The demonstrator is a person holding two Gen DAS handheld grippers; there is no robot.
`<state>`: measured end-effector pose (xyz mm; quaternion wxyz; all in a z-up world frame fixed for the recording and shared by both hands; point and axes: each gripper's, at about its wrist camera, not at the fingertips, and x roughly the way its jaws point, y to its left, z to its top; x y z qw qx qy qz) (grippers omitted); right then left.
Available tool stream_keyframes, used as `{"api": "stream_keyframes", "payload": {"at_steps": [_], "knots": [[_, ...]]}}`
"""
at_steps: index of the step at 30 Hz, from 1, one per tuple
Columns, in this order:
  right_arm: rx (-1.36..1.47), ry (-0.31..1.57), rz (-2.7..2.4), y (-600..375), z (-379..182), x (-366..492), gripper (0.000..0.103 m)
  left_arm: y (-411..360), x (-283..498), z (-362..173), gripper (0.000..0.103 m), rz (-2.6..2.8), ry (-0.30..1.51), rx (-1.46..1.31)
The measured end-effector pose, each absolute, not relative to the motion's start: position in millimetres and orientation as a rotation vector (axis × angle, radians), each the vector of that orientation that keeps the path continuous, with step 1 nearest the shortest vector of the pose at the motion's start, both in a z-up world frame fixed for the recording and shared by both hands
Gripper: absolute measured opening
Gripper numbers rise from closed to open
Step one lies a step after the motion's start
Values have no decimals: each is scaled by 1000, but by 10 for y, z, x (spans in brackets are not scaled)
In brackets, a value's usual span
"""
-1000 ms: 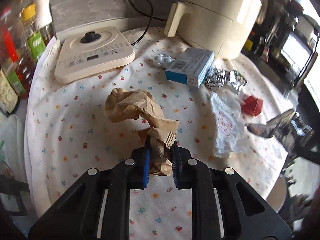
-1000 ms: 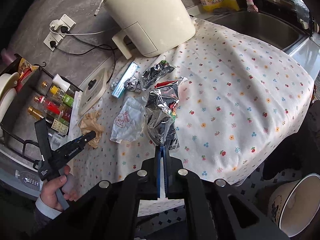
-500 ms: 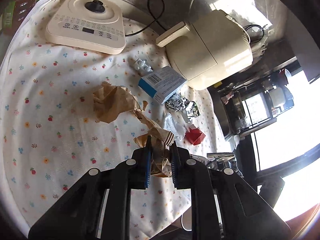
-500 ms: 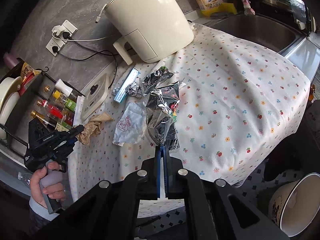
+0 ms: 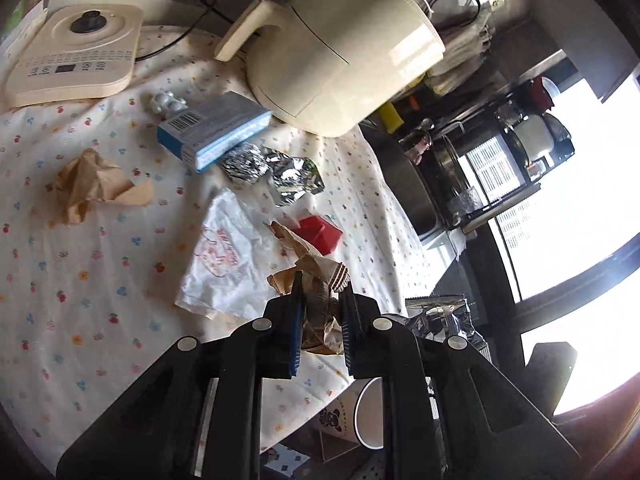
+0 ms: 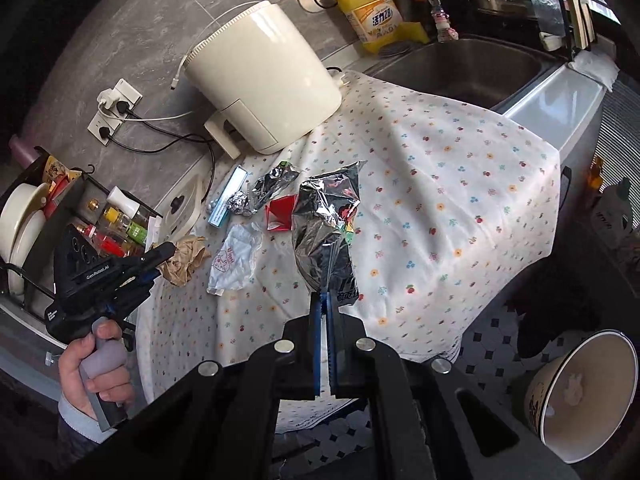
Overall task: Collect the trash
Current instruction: 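Carry the foil and brown paper in both tools over the white bin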
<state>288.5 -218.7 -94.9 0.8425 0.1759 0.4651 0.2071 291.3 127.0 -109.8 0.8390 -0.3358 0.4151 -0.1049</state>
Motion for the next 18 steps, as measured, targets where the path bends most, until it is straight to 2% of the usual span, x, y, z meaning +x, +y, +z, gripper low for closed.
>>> {"api": "stream_keyframes", "payload": {"at_steps": [8, 18], "knots": [[438, 962, 313, -3050, -977, 2709, 3, 422, 3193, -1129, 16, -312, 943, -634], [547, 960, 103, -4205, -1227, 2334, 3, -1015, 3436, -1279, 16, -501, 1050, -487]]}}
